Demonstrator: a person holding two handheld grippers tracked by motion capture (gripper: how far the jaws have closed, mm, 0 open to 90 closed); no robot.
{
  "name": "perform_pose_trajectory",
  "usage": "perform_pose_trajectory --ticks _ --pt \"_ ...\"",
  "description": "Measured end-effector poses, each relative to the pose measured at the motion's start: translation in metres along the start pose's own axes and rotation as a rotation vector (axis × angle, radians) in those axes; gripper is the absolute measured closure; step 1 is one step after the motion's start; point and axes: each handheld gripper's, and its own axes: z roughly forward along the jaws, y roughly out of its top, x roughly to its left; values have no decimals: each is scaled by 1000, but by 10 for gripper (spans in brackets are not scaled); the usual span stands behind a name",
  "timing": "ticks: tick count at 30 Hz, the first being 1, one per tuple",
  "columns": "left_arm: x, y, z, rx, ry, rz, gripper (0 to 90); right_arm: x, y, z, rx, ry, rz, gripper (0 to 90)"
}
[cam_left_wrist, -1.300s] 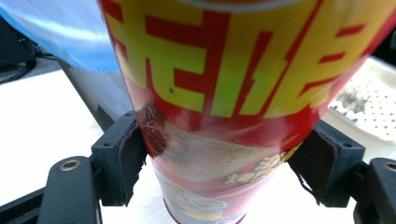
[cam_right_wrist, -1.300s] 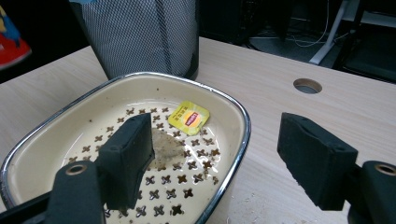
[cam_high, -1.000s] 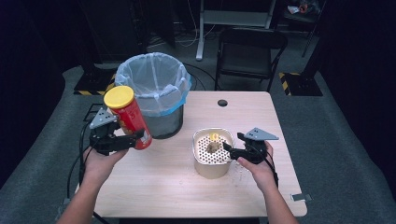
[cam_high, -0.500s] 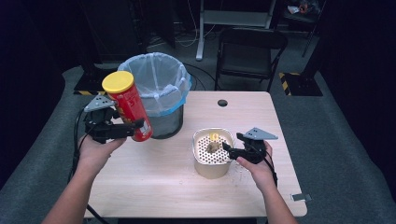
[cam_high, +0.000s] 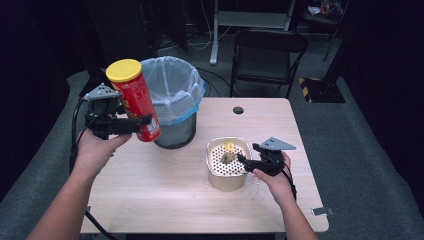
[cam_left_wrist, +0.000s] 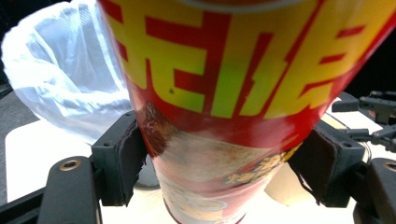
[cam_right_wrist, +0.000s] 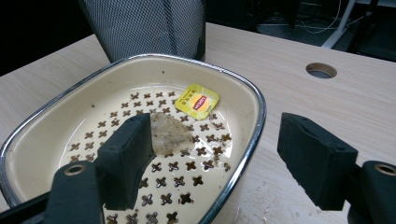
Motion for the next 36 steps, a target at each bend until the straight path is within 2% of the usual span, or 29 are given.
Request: perform_pose_trajectory --ticks 13,17,23,29,36 --pt "9 33 0 7 57 -24 241 -2 -1 -2 -3 -1 21 260" --pt "9 43 -5 5 100 -38 241 -3 -1 -1 0 -1 23 260" --pt "11 56 -3 7 145 -61 241 -2 -2 0 7 0 24 261" --pt "15 70 5 11 174 -87 241 -1 -2 1 8 3 15 261" --pt "21 83 25 14 211 -109 241 -3 -3 0 8 -2 27 261"
